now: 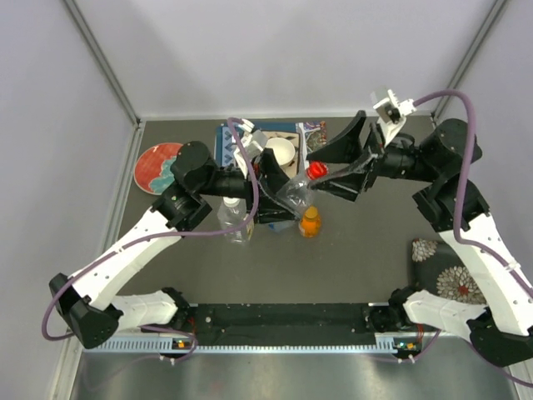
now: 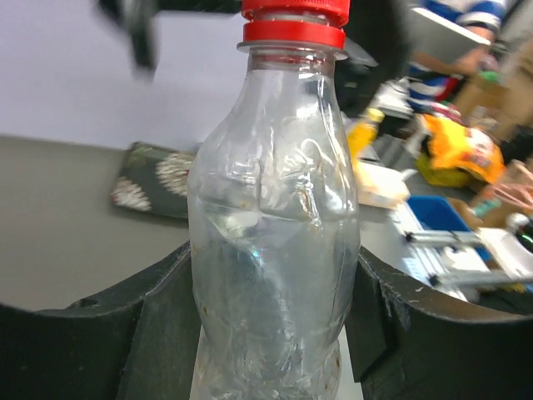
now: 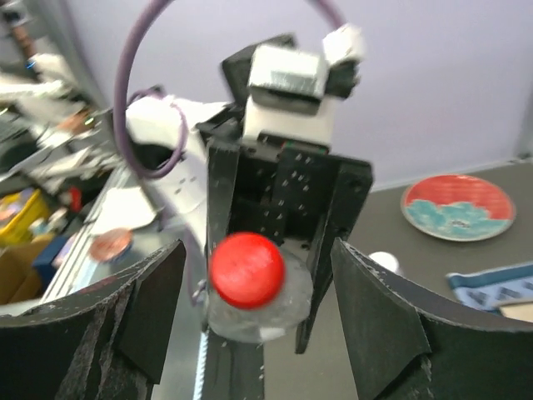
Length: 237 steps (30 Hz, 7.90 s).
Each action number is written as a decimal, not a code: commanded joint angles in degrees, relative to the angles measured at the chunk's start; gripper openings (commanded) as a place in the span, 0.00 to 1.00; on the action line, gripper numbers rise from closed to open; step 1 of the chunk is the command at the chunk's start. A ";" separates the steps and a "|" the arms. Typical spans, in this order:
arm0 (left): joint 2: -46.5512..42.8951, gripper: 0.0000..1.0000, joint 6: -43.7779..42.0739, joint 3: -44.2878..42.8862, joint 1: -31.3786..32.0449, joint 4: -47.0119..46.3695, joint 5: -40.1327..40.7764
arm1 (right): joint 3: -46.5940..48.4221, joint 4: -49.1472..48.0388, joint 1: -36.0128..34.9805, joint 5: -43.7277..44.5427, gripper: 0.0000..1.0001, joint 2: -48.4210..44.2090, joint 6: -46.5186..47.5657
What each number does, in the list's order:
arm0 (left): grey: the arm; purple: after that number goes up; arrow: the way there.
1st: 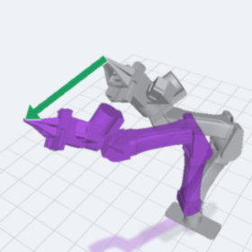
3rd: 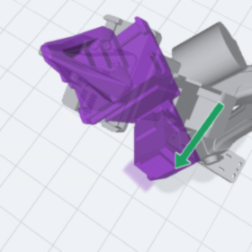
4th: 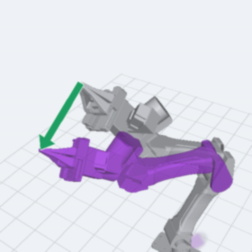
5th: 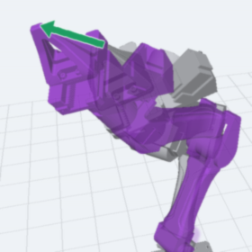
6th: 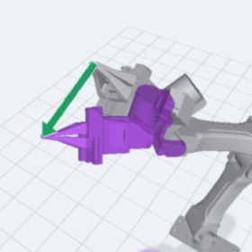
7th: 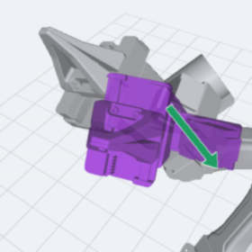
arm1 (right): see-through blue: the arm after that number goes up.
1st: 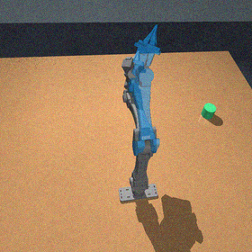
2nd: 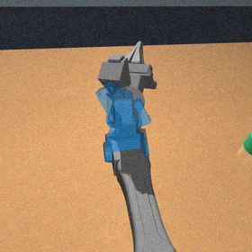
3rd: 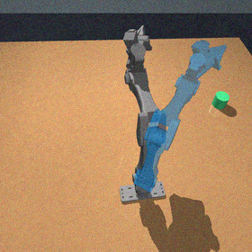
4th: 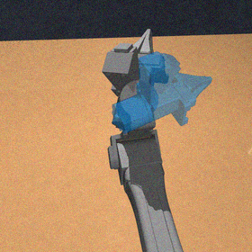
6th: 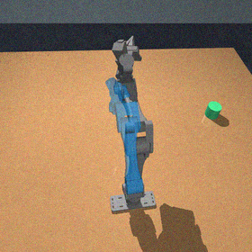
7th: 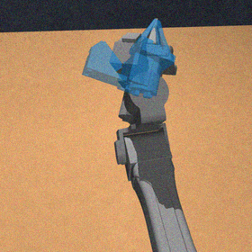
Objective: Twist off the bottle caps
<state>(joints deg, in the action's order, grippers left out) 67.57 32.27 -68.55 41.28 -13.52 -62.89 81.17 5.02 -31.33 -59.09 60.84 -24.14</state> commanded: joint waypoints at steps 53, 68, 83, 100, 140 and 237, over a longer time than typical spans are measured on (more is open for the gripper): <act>-1.48 0.29 -33.24 1.23 21.13 17.83 87.85 | 1.98 12.83 -6.11 45.74 0.28 7.01 -13.48; -5.25 0.27 -30.26 1.93 19.64 17.39 76.75 | 1.10 13.18 -6.02 35.55 0.00 6.58 -8.83; -7.11 0.29 -5.40 4.39 -4.88 1.61 6.41 | 6.46 16.34 -5.41 5.07 0.00 4.73 4.27; 4.93 0.31 41.89 7.39 -6.56 -55.44 -10.93 | 2.95 4.14 -5.49 -18.15 0.00 -0.46 6.13; -3.14 0.27 -17.92 -0.44 -0.07 13.25 18.90 | 12.26 15.54 -4.18 33.77 0.65 1.91 -7.67; 10.03 0.30 38.92 2.29 1.35 -52.58 -11.64 | 0.39 -16.12 -5.76 -25.91 0.00 -4.67 -8.40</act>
<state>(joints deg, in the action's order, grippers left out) 76.71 70.15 -63.42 44.73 -61.10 -76.73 79.85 -13.74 -35.46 -74.70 60.05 -29.17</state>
